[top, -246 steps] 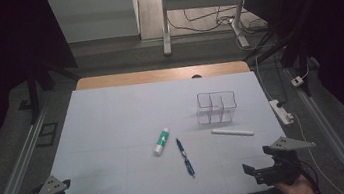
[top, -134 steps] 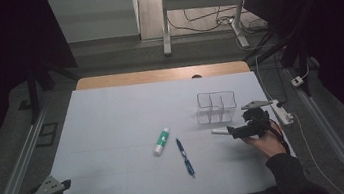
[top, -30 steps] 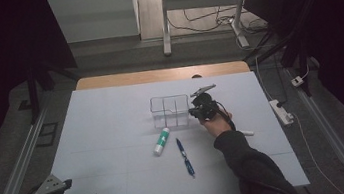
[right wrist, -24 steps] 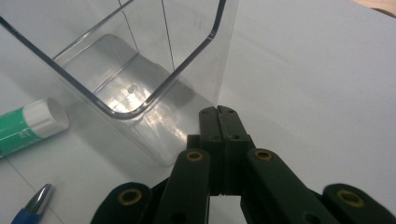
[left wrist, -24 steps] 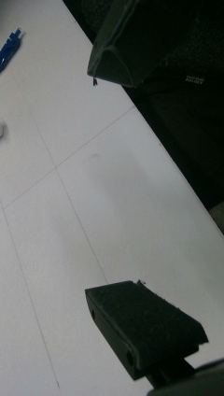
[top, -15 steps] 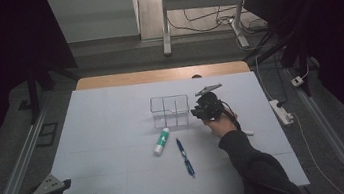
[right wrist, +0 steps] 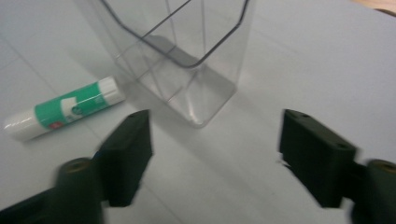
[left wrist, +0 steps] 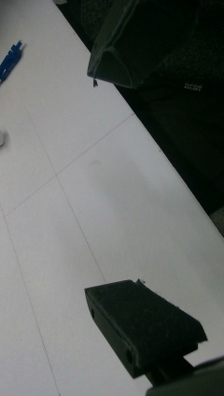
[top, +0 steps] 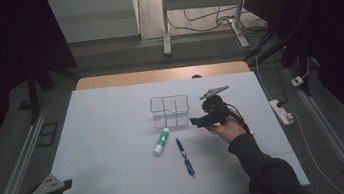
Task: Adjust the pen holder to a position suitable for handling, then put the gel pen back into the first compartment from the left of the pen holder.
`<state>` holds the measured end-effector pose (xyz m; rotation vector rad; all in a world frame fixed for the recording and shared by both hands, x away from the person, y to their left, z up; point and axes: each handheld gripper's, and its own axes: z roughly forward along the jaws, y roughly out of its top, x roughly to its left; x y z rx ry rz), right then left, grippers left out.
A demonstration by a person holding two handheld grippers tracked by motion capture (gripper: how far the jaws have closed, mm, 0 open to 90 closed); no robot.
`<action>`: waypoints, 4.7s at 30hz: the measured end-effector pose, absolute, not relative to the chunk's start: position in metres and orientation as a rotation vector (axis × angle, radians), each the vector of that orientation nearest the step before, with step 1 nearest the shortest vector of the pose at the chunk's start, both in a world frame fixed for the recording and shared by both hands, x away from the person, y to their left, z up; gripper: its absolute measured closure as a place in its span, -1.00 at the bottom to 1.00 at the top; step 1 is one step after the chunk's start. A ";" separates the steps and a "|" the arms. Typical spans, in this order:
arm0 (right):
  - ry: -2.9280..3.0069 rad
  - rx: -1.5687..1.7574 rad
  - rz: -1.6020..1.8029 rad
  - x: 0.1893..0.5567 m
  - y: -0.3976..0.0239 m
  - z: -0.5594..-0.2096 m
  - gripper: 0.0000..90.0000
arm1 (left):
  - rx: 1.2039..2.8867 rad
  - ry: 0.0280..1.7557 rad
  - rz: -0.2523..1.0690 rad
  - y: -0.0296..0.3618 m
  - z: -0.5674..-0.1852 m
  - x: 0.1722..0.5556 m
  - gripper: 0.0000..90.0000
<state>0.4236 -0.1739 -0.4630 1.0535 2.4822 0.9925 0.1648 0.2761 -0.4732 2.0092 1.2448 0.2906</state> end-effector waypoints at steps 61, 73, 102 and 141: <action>2.962 0.592 0.826 0.308 -0.119 -0.497 0.52 | 2.018 1.233 0.284 0.275 -0.473 0.165 -0.96; 3.036 0.524 0.688 0.308 -0.117 -0.507 0.99 | 2.020 1.231 0.285 0.275 -0.473 0.165 -0.95; 3.010 0.700 0.627 0.330 -0.165 -0.502 0.99 | 2.015 1.235 0.280 0.276 -0.473 0.165 -0.95; 2.772 0.799 0.840 0.341 -0.152 -0.477 -0.94 | 2.023 1.238 0.277 0.275 -0.474 0.166 -0.95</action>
